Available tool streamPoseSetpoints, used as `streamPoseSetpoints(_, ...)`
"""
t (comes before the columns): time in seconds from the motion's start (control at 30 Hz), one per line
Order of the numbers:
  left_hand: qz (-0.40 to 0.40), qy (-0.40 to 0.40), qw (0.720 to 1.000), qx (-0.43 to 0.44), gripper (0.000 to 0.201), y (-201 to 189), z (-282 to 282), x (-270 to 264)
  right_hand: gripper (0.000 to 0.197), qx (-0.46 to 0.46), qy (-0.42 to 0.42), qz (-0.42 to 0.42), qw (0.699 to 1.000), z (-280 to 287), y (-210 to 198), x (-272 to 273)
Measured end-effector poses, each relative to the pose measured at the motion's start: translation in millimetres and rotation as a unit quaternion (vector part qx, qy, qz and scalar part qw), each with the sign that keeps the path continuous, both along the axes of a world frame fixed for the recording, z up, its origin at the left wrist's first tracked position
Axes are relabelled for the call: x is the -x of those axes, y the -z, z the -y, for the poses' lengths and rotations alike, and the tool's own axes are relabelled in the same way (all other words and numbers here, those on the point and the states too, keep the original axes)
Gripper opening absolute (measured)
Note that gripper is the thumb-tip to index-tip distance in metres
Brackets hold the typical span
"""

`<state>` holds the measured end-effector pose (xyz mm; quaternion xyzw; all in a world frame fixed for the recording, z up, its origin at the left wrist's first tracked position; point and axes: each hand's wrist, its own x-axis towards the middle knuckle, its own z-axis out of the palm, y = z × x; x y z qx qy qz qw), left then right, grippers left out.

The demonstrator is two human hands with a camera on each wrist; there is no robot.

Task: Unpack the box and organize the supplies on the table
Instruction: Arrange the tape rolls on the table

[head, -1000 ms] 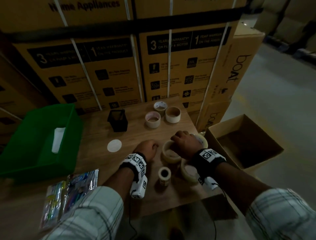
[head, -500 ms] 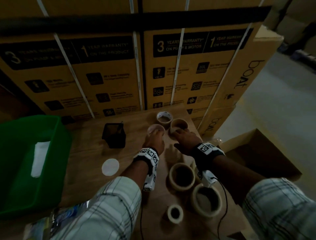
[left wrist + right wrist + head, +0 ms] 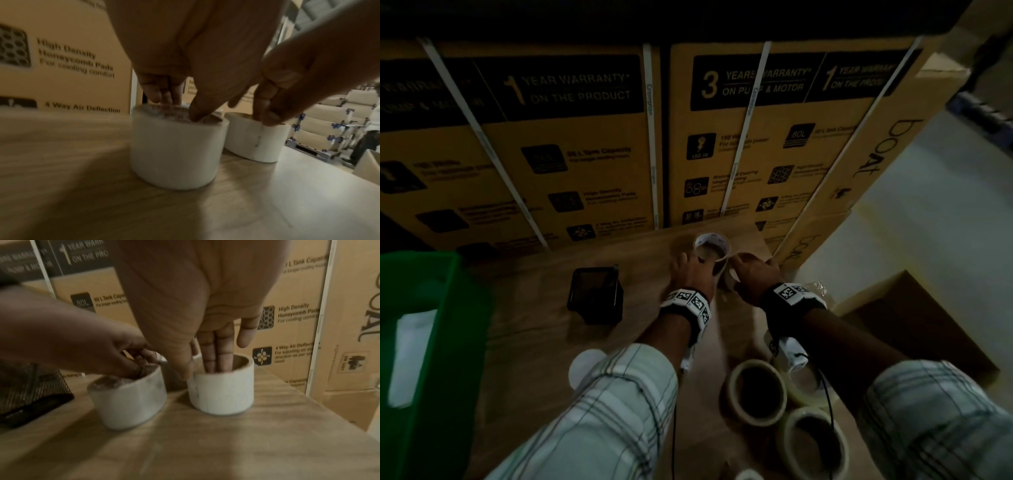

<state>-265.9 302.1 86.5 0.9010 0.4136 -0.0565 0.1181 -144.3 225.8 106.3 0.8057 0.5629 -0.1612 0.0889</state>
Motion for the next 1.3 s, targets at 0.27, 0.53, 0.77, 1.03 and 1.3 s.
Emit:
streamPoseSetpoints(0.27,0.010,-0.005,1.000,0.029,0.035,6.7,-5.6,-3.8,0.045,0.021,-0.016,0.041,0.999,6.0,13.5,0.1)
streamPoseSetpoints(0.53,0.085,-0.065,0.994,-0.004,0.042,-12.9,-0.2,9.0,0.036,-0.003,-0.009,0.045,0.999,11.2,5.1,3.9)
streamPoseSetpoints(0.77,-0.006,0.054,0.998,0.014,0.033,-6.3,9.5,27.4,0.039,-0.024,-0.033,0.026,0.999,18.4,-11.1,14.0)
streamPoseSetpoints(1.03,0.026,0.039,0.999,-0.023,0.041,-34.4,39.4,65.4,0.025,-0.043,-0.099,-0.018,0.994,50.4,-38.5,38.7)
streamPoseSetpoints(1.3,0.021,-0.043,0.999,-0.017,0.037,-71.0,116.8,144.3,0.021,-0.077,-0.210,-0.060,0.973,90.9,-61.2,94.3)
